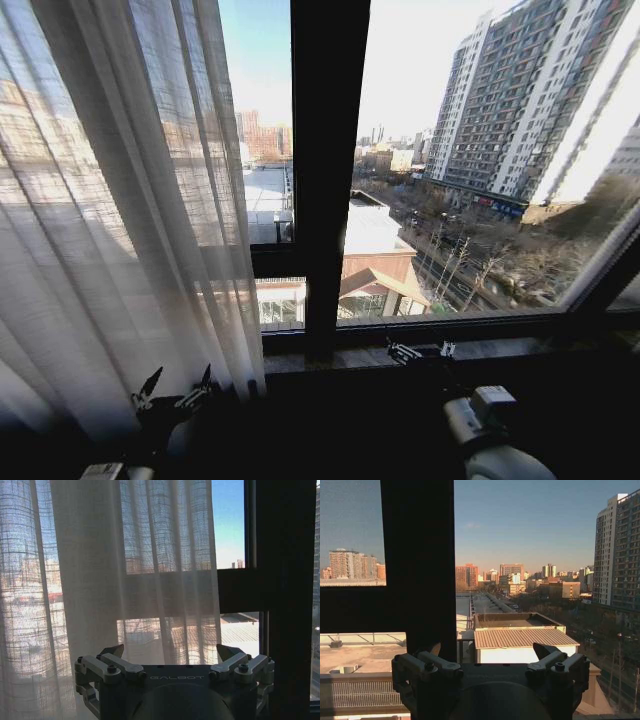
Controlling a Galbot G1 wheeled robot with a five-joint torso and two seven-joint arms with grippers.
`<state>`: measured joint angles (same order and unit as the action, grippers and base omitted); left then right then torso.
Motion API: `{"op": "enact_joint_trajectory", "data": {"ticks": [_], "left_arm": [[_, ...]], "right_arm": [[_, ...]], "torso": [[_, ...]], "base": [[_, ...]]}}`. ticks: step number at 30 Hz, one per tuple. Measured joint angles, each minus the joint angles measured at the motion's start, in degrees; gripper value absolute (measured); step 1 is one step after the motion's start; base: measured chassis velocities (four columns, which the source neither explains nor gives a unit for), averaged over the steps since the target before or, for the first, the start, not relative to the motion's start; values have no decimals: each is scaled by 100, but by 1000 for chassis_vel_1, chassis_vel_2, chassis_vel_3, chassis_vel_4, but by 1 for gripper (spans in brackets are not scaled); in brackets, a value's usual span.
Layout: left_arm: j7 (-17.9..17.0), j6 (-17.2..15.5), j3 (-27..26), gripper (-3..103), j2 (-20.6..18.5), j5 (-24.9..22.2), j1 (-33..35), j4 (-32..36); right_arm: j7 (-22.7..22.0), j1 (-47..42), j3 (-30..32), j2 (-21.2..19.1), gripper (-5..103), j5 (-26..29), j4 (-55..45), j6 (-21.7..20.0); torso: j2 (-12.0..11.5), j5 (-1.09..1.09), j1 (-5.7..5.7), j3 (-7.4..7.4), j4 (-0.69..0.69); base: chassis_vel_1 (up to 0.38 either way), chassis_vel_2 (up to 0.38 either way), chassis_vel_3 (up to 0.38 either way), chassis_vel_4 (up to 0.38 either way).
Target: Open the curtains by pulling them apart, changing their state from closed to fully open.
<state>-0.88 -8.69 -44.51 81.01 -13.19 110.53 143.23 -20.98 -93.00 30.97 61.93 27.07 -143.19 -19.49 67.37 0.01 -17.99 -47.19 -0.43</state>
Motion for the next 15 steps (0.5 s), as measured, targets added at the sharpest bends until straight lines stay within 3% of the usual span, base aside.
{"op": "enact_joint_trajectory", "data": {"ticks": [3,9,12,15], "left_arm": [[-31,-53,-44,100,-412,-268,-326,-192],[-213,-174,50,100,-777,-543,-728,-465],[-419,-342,140,100,-1209,-886,-1119,-673],[-456,-387,161,100,-1377,-1000,-1290,-779]], "right_arm": [[-22,-55,72,-35,100,2,43,31],[-25,-66,92,-108,100,4,173,36],[-25,-1,97,-119,100,4,341,41],[-26,13,104,-109,100,1,414,59]], "torso": [[1,0,1,1,-1],[1,0,1,1,-1],[0,0,0,0,0],[1,0,1,1,0]], "base": [[0,0,0,0],[0,0,0,0],[0,0,0,0],[0,0,0,0]]}}
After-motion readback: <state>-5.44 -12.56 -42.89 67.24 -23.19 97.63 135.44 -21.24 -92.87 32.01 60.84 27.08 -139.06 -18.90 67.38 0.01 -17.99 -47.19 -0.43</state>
